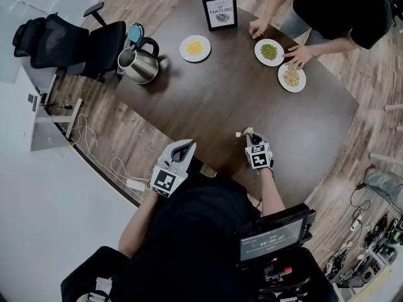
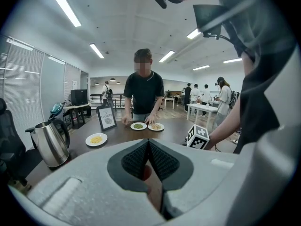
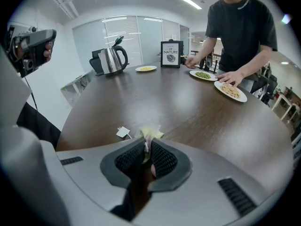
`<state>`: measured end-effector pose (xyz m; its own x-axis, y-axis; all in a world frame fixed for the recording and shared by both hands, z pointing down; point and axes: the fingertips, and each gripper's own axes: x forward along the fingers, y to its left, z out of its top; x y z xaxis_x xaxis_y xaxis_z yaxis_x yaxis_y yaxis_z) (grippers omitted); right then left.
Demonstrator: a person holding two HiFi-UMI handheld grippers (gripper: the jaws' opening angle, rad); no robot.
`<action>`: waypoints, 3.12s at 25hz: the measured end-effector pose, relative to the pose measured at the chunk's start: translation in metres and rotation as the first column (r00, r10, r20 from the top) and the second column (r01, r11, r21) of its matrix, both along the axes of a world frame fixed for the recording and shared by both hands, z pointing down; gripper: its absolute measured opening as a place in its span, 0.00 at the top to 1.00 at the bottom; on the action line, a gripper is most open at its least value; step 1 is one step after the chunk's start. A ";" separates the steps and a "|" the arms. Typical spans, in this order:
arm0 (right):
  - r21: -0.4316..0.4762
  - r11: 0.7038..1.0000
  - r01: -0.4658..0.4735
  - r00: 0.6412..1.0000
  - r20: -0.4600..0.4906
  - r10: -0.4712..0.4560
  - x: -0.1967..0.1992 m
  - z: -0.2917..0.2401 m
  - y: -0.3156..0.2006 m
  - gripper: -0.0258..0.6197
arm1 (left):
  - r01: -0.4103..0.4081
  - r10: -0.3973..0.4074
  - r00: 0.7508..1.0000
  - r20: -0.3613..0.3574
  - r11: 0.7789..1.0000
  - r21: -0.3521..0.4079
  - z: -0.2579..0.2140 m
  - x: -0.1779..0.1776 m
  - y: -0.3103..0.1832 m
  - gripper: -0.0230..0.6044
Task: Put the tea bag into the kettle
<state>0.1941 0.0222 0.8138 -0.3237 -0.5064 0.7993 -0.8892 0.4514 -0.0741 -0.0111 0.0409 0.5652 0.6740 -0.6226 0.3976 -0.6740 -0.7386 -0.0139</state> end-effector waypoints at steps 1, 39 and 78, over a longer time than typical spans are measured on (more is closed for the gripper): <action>0.000 1.000 0.000 1.000 0.002 0.000 0.000 0.000 0.000 0.90 | 0.003 -0.003 1.000 -0.004 1.000 -0.001 0.000 0.000 0.000 0.96; 0.168 0.965 -0.200 0.979 0.059 0.193 0.011 -0.087 -0.015 0.90 | -0.154 0.156 0.986 -0.063 0.987 0.034 -0.003 0.023 -0.035 0.96; 0.400 0.890 -0.219 0.975 0.121 0.185 -0.088 -0.210 -0.073 0.90 | -0.232 0.242 0.958 -0.153 0.969 0.080 -0.012 -0.030 -0.104 0.96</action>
